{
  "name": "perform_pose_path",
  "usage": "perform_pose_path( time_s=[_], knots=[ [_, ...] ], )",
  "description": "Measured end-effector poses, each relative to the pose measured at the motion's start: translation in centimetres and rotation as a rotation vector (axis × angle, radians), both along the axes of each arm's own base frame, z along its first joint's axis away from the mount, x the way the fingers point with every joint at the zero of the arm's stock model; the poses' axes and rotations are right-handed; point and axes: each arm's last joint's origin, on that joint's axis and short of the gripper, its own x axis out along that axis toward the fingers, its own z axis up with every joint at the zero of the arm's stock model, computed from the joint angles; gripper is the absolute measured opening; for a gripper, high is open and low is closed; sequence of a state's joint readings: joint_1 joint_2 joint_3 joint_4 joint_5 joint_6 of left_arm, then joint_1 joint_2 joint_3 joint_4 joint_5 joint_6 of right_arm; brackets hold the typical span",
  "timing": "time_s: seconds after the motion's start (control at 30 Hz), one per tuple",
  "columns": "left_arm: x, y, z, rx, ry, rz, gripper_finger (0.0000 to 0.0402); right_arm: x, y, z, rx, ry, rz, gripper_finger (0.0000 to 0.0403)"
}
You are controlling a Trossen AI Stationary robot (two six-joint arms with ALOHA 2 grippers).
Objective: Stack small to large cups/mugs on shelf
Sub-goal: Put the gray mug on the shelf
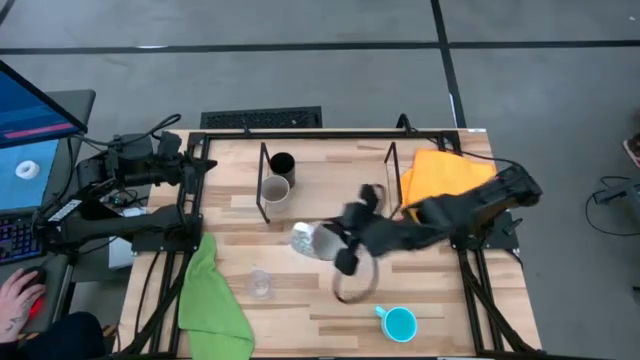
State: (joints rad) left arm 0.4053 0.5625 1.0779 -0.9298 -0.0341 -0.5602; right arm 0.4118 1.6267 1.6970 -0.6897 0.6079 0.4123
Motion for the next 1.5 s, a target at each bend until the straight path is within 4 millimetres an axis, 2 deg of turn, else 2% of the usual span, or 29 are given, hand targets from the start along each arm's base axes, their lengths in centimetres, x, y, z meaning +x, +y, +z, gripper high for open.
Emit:
perform_pose_path(
  time_s=[0.13,0.23,0.37,0.43,0.53,0.67,0.83,0.97,1.07,1.17,1.23,1.37,1.5],
  knots=[
    [0.0,0.1,0.0,0.009,0.004,0.020,0.0000,-2.8,2.1,1.6,-0.194,-0.091,-0.138,0.0026],
    [0.0,0.1,0.0,0.014,0.006,0.033,0.0000,-3.8,3.1,1.7,-0.405,-0.099,-0.248,0.0026],
    [-0.1,0.2,0.0,0.025,0.010,0.064,0.0000,-3.3,3.5,1.1,-0.627,-0.057,-0.375,0.0026],
    [-0.1,0.2,0.0,0.031,0.013,0.078,0.0000,-3.2,3.6,0.7,-0.685,-0.023,-0.377,0.0026],
    [-0.1,0.3,0.0,0.030,0.011,0.095,0.0000,-2.9,3.1,1.0,-0.646,-0.046,-0.402,0.0026],
    [-0.1,0.3,0.0,0.029,0.010,0.102,0.0000,-3.5,3.1,2.0,-0.494,-0.095,-0.282,0.0026],
    [-0.1,0.3,0.0,0.031,0.011,0.105,0.0000,-5.9,3.4,5.8,-0.239,-0.269,-0.030,0.0026],
    [-0.1,0.3,0.0,0.040,0.016,0.101,0.0000,-8.1,3.7,10.0,-0.068,-0.526,0.267,0.0026],
    [-0.1,0.3,0.0,0.042,0.017,0.103,0.0000,-9.9,3.7,13.0,-0.015,-0.770,0.493,0.0026],
    [-0.1,0.3,0.0,0.060,0.027,0.094,0.0000,-11.6,3.8,14.9,-0.044,-0.977,0.705,0.0026],
    [-0.1,0.3,0.0,0.068,0.032,0.090,0.0000,-12.3,3.9,15.6,-0.053,-1.065,0.778,0.0026],
    [-0.1,0.3,0.0,0.075,0.036,0.086,0.0000,-12.5,3.7,15.7,-0.073,-1.068,0.777,0.0026],
    [-0.2,0.3,0.0,0.081,0.039,0.084,0.0000,-11.0,2.7,14.2,-0.065,-0.833,0.477,0.0026]
  ],
)
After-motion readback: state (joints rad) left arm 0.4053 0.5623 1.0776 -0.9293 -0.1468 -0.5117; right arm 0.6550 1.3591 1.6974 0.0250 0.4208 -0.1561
